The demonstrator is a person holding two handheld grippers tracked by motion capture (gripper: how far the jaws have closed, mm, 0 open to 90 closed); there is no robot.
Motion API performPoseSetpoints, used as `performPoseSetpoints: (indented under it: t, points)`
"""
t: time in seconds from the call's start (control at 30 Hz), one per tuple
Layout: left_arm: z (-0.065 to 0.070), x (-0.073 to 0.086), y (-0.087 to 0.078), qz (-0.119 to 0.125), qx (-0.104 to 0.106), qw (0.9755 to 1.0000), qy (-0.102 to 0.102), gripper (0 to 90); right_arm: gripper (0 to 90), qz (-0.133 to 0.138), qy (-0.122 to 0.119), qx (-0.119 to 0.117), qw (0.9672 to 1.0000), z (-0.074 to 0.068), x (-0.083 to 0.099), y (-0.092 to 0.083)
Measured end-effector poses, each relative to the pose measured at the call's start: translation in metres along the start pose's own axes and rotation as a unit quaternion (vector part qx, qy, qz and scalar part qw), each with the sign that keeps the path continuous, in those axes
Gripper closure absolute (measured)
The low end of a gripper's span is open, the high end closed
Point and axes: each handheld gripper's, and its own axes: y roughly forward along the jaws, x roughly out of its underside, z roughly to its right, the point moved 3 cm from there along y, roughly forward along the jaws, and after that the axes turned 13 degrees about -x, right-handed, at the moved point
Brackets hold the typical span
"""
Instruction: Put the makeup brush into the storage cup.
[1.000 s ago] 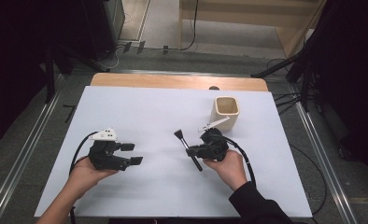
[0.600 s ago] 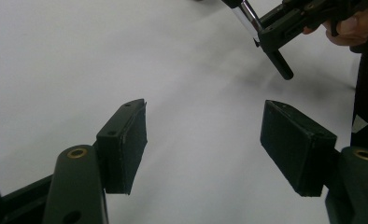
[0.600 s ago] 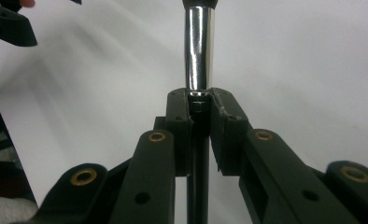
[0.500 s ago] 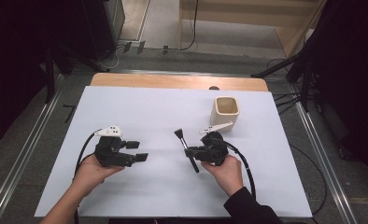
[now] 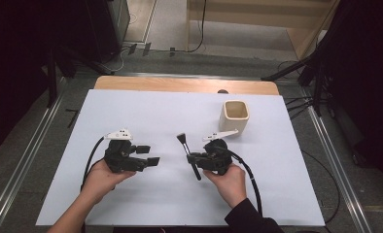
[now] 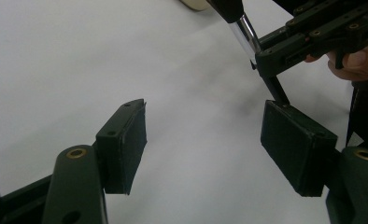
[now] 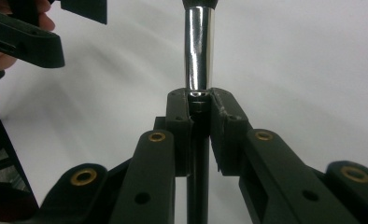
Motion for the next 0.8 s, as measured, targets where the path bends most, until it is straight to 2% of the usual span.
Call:
performPoseSetpoints:
  t: [0.1,0.4,0.8]
  points:
    - [0.002,-0.001,0.002,-0.001,0.001,1.0000,-0.003,32.2,79.8,0.005,-0.003,0.008,1.0000,-0.004,0.000,0.001]
    - [0.003,-0.006,0.004,0.006,0.005,0.9998,-0.018,32.4,79.8,0.030,0.006,0.009,0.9995,-0.013,0.002,0.008]
    - [0.007,-0.011,0.009,0.011,0.006,0.9995,-0.027,33.8,79.8,0.060,0.030,0.002,0.9977,-0.011,0.009,0.013]
